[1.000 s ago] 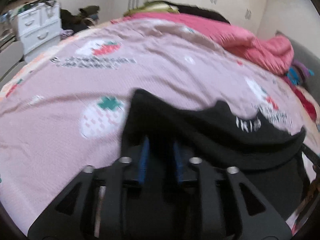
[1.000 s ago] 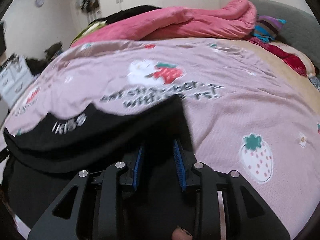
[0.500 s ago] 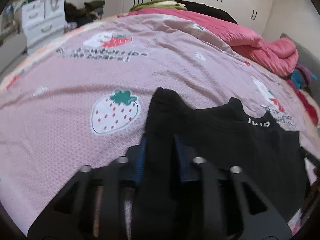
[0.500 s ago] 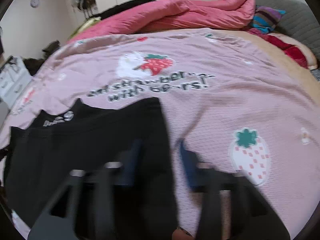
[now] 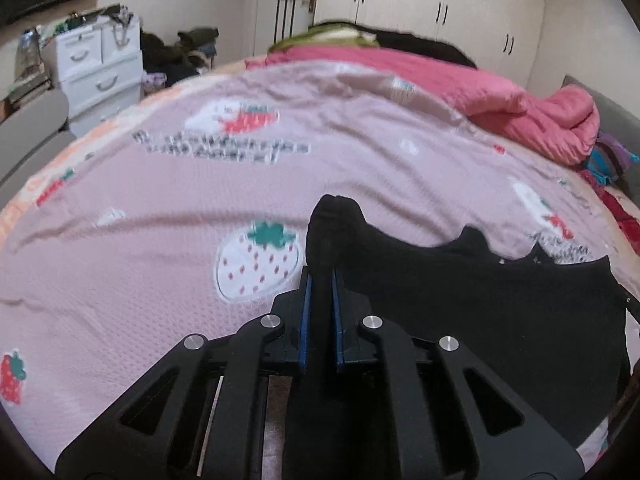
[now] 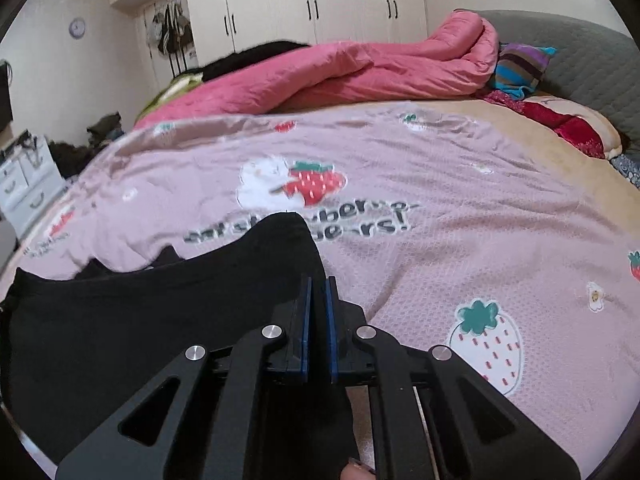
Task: Fold small clothes
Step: 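Open both grippers and move them back along the folded black shirt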
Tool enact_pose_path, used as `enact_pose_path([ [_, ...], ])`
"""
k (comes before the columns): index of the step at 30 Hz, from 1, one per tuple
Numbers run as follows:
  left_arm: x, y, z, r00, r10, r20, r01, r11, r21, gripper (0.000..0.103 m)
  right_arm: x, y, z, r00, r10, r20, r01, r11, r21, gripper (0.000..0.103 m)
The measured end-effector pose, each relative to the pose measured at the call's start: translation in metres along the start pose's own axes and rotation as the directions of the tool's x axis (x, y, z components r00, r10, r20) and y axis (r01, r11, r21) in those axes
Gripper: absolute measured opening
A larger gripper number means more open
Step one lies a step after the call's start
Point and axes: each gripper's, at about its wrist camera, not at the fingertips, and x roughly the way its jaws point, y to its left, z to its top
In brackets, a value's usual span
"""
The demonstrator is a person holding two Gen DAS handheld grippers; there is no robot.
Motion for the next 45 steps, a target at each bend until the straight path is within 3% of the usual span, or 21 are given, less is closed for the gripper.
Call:
enact_pose_path([
  [4,0.005,0.001,-0.004,1.0,0.002,-0.019,-0.002,1.0,-0.005,0.004,0.005,-0.003,-0.004,1.0,-0.016,-0.027,0.016,1.0,0.009,0.006],
  [6,0.004,0.001,-0.005,1.0,0.014,-0.02,-0.014,1.0,-0.005,0.01,0.007,-0.005,-0.006,0.999,-0.015,-0.046,0.016,1.0,0.019,0.01],
  [8,0.0,0.0,-0.006,1.0,0.021,-0.016,-0.021,1.0,-0.006,0.01,0.005,-0.007,-0.009,0.998,-0.039,-0.057,0.041,0.999,0.03,0.027],
  [10,-0.012,-0.003,-0.006,1.0,0.005,-0.001,-0.005,1.0,-0.009,0.01,-0.002,-0.009,-0.01,0.998,-0.044,-0.053,0.046,0.998,0.043,0.036],
  [12,-0.024,-0.007,-0.006,1.0,-0.003,0.024,0.003,1.0,-0.007,0.013,-0.013,-0.01,-0.012,0.999,-0.029,-0.036,0.031,0.997,0.064,0.039],
  [14,-0.04,-0.014,-0.007,0.998,-0.02,0.052,0.021,1.0,-0.008,0.022,-0.025,-0.008,-0.014,1.0,-0.005,-0.022,0.007,0.998,0.068,0.048],
  [21,-0.061,-0.037,-0.024,0.996,-0.078,0.048,0.076,0.997,0.033,0.034,-0.048,0.01,-0.025,0.999,0.04,-0.011,-0.039,0.999,0.008,0.054],
  [29,-0.049,-0.054,-0.047,0.998,-0.063,-0.024,0.065,0.992,0.106,0.049,-0.06,0.03,-0.04,0.995,0.092,-0.044,-0.093,0.995,-0.03,0.066],
  [35,-0.03,-0.046,-0.058,0.993,-0.051,-0.104,0.062,0.992,0.107,0.056,-0.055,0.039,-0.049,0.991,0.076,-0.107,-0.081,0.996,-0.046,0.071],
  [39,-0.03,-0.045,-0.059,0.993,-0.056,-0.107,0.068,0.992,0.105,0.057,-0.043,0.037,-0.062,0.983,0.049,-0.177,-0.056,0.998,-0.034,0.074],
  [42,-0.033,-0.044,-0.058,0.993,-0.062,-0.104,0.072,0.992,0.099,0.057,-0.05,0.042,-0.065,0.987,0.037,-0.157,-0.044,0.998,-0.041,0.076],
  [45,-0.038,-0.04,-0.054,0.995,-0.047,-0.089,0.055,0.994,0.095,0.063,-0.061,0.05,-0.063,0.987,0.104,-0.125,-0.108,0.994,-0.03,0.076],
])
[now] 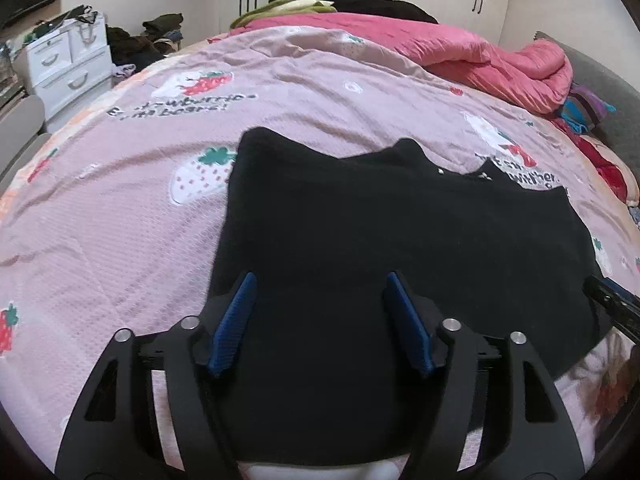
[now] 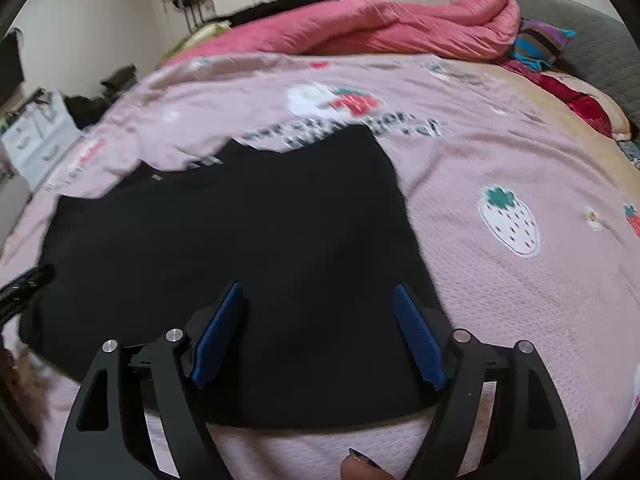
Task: Fold small clothes
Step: 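Open both grippers and move them back along the folded black shirt, then grasp the shirt's side edge with the right gripper and lift it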
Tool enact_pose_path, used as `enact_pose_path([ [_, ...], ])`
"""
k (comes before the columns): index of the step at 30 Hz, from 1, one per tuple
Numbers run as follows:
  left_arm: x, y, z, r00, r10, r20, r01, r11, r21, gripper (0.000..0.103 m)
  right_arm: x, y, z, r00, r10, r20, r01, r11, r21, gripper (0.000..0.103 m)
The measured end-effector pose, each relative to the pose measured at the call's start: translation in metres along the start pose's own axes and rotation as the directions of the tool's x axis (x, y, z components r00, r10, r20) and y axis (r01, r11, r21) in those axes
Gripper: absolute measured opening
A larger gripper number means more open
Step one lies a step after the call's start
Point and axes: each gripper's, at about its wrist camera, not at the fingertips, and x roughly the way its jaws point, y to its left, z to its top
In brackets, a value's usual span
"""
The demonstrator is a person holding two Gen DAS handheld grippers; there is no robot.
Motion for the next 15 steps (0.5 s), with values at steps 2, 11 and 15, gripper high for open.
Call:
enact_pose_path([
  [2,-0.003,0.004,0.002,1.0,0.024,0.009,-0.024,1.0,-0.003,0.063,-0.008,0.009,0.001,0.999,0.036,0.026,-0.036,0.999,-0.009,0.081],
  [11,-0.013,0.033,0.009,0.995,0.089,0.041,-0.086,0.994,-0.07,0.08,-0.03,0.06,0.002,0.987,0.137,0.085,-0.127,0.985,-0.116,0.091],
  [15,-0.015,0.042,0.012,0.992,0.12,0.045,-0.116,0.99,-0.085,0.085,-0.032,0.093,-0.005,0.979,0.184,0.087,-0.163,0.966,-0.203,0.092],
])
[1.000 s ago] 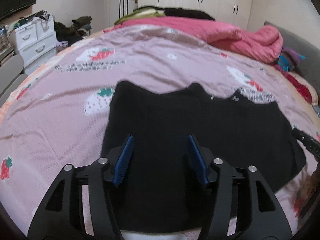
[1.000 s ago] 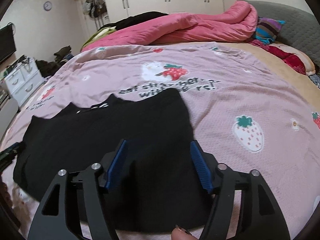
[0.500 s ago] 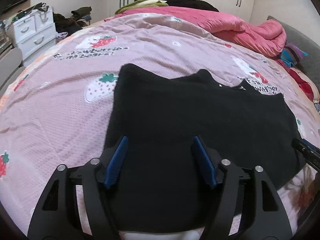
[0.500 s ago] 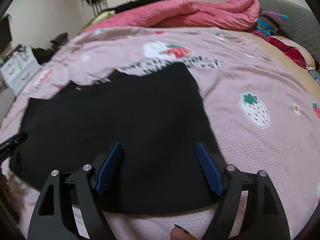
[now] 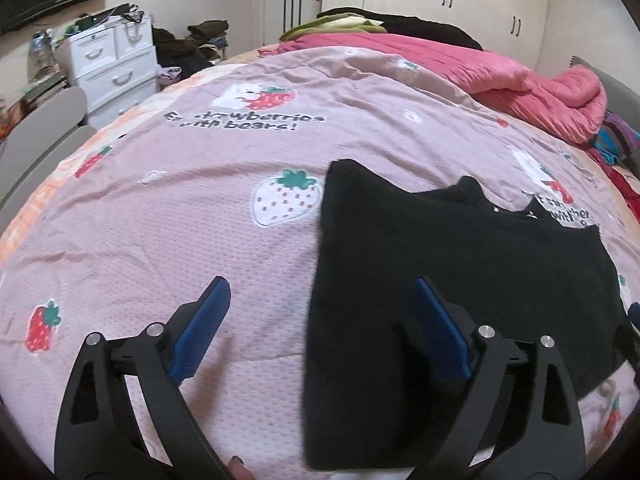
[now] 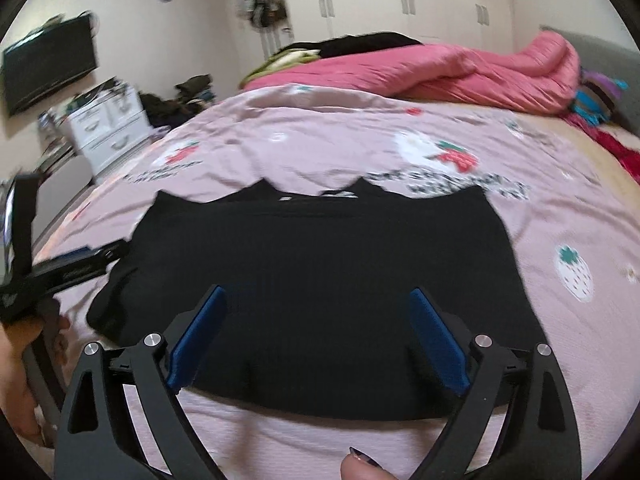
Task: Fold small clothes
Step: 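Grasp the shirt's side edge with the right gripper and lift it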
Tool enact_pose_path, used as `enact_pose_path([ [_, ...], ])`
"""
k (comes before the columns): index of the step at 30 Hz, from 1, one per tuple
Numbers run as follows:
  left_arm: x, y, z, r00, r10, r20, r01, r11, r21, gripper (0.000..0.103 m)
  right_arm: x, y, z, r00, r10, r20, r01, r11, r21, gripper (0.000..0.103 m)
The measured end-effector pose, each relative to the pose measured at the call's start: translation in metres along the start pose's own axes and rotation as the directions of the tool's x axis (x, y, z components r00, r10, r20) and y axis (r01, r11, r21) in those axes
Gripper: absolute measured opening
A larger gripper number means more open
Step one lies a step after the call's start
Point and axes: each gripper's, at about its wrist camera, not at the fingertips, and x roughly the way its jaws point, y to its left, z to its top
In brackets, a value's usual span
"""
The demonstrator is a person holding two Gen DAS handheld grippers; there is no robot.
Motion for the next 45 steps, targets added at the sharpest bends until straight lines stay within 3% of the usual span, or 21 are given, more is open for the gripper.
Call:
enact_pose_path([
  [4,0.004,0.009,0.004,1.0,0.018,-0.013,-0.018,1.0,-0.018,0.093,0.005,0.034,-0.003,0.999,0.043,-0.002,-0.043,0.994,-0.097,0.094],
  [13,0.019,0.027,0.011,0.998,0.007,-0.058,-0.011,0.997,-0.072,0.093,0.024,0.102,-0.022,0.995,0.081,-0.053,-0.093,0.953,-0.29,0.095],
  [21,0.029,0.049,0.024,0.997,-0.036,-0.074,0.024,0.987,-0.156,0.093,0.035,0.143,-0.036,0.999,0.008,-0.04,-0.026,0.882,-0.471,0.095],
  [26,0.036,0.054,0.028,0.995,-0.038,-0.087,0.023,0.985,-0.17,0.093,0.051,0.168,-0.049,0.996,-0.083,-0.018,0.055,0.798,-0.6,0.095],
  [29,0.038,0.051,0.029,0.995,-0.032,-0.093,0.017,0.988,-0.154,0.093,0.059,0.175,-0.052,0.994,-0.112,0.0,0.087,0.775,-0.626,0.096],
  [35,0.043,0.05,0.032,0.993,-0.065,-0.094,0.049,0.984,-0.17,0.093,0.073,0.165,-0.043,0.993,-0.119,-0.026,0.08,0.802,-0.592,0.096],
  [39,0.051,0.045,0.032,0.99,-0.081,-0.116,0.06,0.983,-0.173,0.093,0.077,0.164,-0.039,0.986,-0.165,0.03,0.15,0.788,-0.597,0.095],
  [40,0.053,0.044,0.032,0.989,-0.088,-0.12,0.066,0.983,-0.173,0.093,0.077,0.164,-0.039,0.984,-0.175,0.047,0.168,0.783,-0.599,0.092],
  [44,0.057,0.035,0.032,0.983,-0.136,-0.124,0.112,0.978,-0.178,0.093,0.066,0.162,-0.036,0.986,-0.141,0.093,0.169,0.791,-0.589,0.036],
  [45,0.059,0.034,0.031,0.982,-0.139,-0.129,0.114,0.977,-0.18,0.093,0.061,0.163,-0.037,0.983,-0.141,0.12,0.184,0.786,-0.59,0.031],
])
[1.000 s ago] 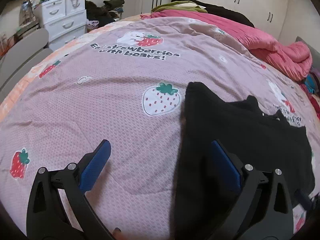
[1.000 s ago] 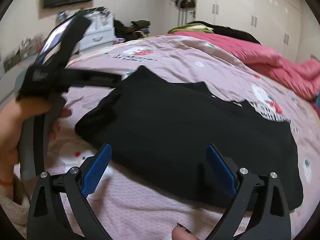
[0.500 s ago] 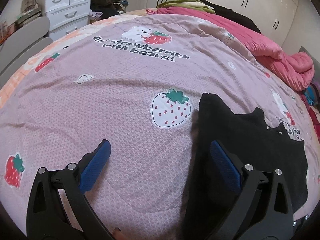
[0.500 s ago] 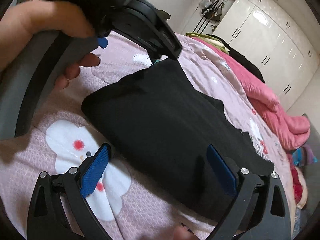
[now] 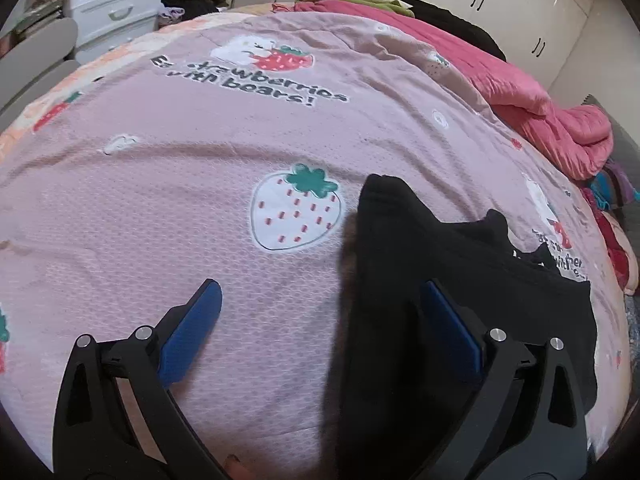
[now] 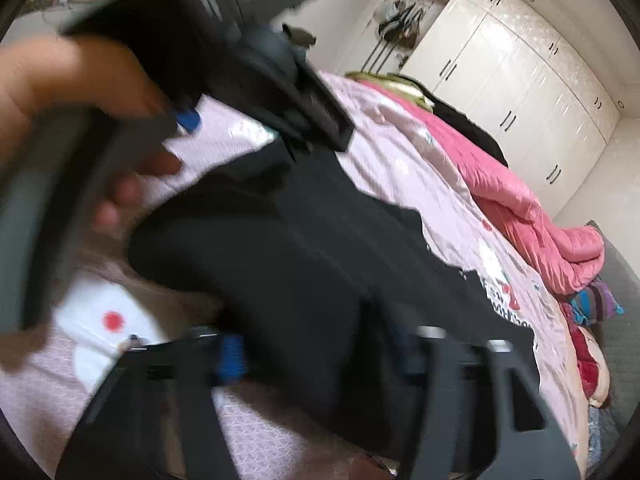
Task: Fold small clothes
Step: 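Grasp the shirt's side edge with the right gripper and lift it, then fold the held shirt side over the shirt body with the right gripper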
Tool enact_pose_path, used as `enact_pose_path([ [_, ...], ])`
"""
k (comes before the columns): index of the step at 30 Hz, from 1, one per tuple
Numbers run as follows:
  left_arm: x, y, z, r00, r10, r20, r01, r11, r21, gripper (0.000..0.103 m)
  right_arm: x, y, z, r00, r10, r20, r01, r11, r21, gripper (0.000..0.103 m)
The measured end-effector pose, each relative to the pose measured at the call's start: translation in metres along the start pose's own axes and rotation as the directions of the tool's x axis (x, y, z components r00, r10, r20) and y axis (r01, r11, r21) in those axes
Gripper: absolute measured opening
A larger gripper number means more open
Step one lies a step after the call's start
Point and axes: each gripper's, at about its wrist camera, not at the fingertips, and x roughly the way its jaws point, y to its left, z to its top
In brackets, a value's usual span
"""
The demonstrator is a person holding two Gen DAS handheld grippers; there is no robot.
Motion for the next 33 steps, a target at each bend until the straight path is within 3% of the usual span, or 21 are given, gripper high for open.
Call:
enact_pose_path([
  [2,0.002,-0.001,-0.001,1.0,-0.026,-0.007,0.026,1.0,-0.01,0.093,-0.007,-0.003,-0.001,0.999,-0.014,0.031,0.014,1.0,0.011,0.021],
  [7,0.001,-0.008,-0.002,0.99,-0.139,0.006,0.139,0.989,-0.04,0.093,-0.017,-0.021,-0.006,0.998,0.011,0.063,-0.018,0.994,0.11,0.019],
  [10,-0.001,-0.015,-0.003,0.976,-0.215,0.013,0.216,0.975,-0.06,0.065,-0.022,-0.033,-0.007,0.997,0.003,0.083,-0.016,0.987,0.16,0.019],
  [12,-0.003,-0.025,-0.004,0.961,-0.278,0.017,0.278,0.959,-0.058,0.04,-0.027,-0.039,-0.009,0.995,0.002,0.097,-0.02,0.982,0.19,0.019],
  [17,-0.02,-0.05,-0.006,0.941,-0.335,0.052,0.336,0.942,-0.008,0.019,-0.038,-0.053,-0.015,0.992,-0.046,0.118,0.016,0.969,0.246,0.018],
  [25,-0.062,-0.089,-0.012,0.906,-0.405,0.127,0.397,0.914,0.081,0.016,-0.066,-0.079,-0.033,0.978,-0.136,0.16,0.083,0.951,0.298,0.017],
  [33,-0.075,-0.151,-0.02,0.899,-0.428,0.096,0.407,0.896,0.179,0.016,-0.083,-0.121,-0.066,0.972,-0.19,0.136,0.113,0.894,0.434,0.016],
])
